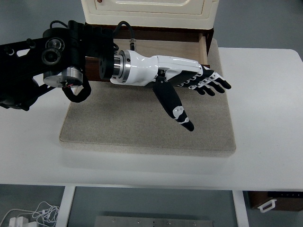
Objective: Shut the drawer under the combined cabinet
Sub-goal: 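Swing the left hand in front of the open drawer's white handle, then press the left hand against the drawer front, pushing it toward the cabinet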
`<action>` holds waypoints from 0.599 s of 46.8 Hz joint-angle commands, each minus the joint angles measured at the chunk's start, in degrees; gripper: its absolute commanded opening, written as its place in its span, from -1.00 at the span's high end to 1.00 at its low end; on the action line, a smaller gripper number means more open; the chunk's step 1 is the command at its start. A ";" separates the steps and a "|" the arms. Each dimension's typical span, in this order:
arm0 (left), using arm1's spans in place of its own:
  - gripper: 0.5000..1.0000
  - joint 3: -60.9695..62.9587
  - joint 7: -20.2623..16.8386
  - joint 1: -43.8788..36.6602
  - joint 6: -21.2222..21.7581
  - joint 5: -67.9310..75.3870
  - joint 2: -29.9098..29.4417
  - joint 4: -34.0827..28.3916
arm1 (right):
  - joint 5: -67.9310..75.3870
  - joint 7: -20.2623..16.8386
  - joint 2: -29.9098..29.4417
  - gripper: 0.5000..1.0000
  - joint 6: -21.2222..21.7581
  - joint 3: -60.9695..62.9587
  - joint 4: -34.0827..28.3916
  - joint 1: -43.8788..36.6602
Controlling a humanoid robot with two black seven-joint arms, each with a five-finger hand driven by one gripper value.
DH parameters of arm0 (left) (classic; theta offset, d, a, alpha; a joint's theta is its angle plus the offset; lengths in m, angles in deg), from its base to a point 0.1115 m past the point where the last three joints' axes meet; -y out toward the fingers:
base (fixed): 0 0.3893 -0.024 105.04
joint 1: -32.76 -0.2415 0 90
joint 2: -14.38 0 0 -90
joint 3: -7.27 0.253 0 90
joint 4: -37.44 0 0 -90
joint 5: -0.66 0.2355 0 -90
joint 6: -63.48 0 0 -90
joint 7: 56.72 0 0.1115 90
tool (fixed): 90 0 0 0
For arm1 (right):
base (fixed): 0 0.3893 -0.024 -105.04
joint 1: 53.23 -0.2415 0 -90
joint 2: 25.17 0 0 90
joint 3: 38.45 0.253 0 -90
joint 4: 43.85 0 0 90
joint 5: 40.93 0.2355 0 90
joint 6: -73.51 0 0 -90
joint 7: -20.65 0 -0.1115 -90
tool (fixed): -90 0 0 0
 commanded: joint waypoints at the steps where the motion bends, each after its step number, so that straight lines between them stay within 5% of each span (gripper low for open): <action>1: -0.99 0.77 2.05 -0.35 -3.14 2.65 -0.08 -0.11 | -0.01 0.00 0.00 -0.81 0.00 0.00 -0.01 0.00; 28: -0.99 6.75 10.59 0.43 -4.02 8.98 0.19 -6.26 | -0.01 0.00 0.00 -0.81 0.00 0.00 -0.01 0.00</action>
